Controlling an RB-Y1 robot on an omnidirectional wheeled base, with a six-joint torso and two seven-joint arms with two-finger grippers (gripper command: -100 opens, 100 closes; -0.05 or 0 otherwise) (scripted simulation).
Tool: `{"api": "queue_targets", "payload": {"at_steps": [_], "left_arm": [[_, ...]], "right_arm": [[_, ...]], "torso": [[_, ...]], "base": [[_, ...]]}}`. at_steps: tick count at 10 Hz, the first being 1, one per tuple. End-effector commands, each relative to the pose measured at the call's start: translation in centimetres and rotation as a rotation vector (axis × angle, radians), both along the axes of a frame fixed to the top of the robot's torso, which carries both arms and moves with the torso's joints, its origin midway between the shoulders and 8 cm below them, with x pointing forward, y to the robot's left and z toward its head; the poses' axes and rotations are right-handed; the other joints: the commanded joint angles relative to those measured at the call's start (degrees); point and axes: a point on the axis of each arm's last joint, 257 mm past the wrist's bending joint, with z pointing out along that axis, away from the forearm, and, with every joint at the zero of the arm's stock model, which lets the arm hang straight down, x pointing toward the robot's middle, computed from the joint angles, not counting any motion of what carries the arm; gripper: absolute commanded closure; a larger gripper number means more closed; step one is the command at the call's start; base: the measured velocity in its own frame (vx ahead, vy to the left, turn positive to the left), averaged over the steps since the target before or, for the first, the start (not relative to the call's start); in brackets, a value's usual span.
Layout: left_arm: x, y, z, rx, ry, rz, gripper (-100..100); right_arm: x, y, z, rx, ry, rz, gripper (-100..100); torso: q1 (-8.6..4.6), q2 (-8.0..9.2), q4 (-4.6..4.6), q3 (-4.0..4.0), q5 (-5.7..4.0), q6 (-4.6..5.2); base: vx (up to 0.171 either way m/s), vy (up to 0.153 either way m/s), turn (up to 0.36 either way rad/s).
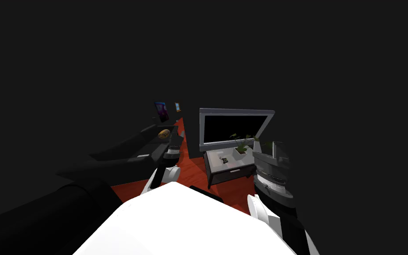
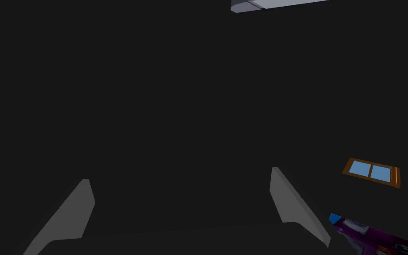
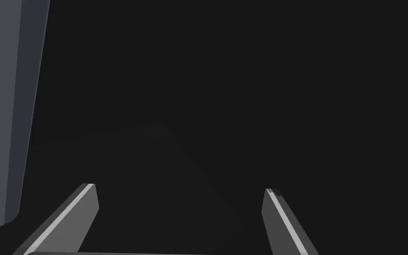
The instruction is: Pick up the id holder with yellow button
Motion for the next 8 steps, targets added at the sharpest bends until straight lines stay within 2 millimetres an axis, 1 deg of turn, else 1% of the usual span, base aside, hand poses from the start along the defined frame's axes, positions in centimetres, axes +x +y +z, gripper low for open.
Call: {"api": "queue_targets", "payload": {"at_steps": [1,3,6,7,8], "left_arm": [[0.0,0.0,0.0,0.000,0.000,0.000,0],[0.0,0.0,0.0,0.000,0.000,0.000,0],[0.0,0.0,0.0,0.000,0.000,0.000,0],[0.0,0.0,0.0,0.000,0.000,0.000,0],[0.0,0.0,0.0,0.000,0.000,0.000,0]], "right_arm": [[0.8,0.1,-1.7,-0.054,0.049,-0.014,-100],[1.8,0.0,-4.2,-0.120,0.116,-0.039,-100],[3.3,-0.9,-9.6,-0.246,0.251,-0.098,-100],[3.4,-0.9,-9.7,-0.246,0.253,-0.098,-100],[3.8,-1.4,-11.9,-0.294,0.307,-0.121,-100]], "torso": [[0.00,0.00,0.00,0.00,0.00,0.00],[0.10,0.01,0.00,0.00,0.02,-0.01],[0.15,0.02,0.00,0.01,0.03,-0.01],[0.18,0.02,0.00,0.01,0.04,-0.01],[0.12,0.00,0.00,0.00,0.03,0.01]], "base": [[-0.002,0.015,0.114],[-0.002,0.036,0.130],[-0.005,0.047,0.176],[0.003,0.033,0.063],[0.003,0.028,0.144]]}}
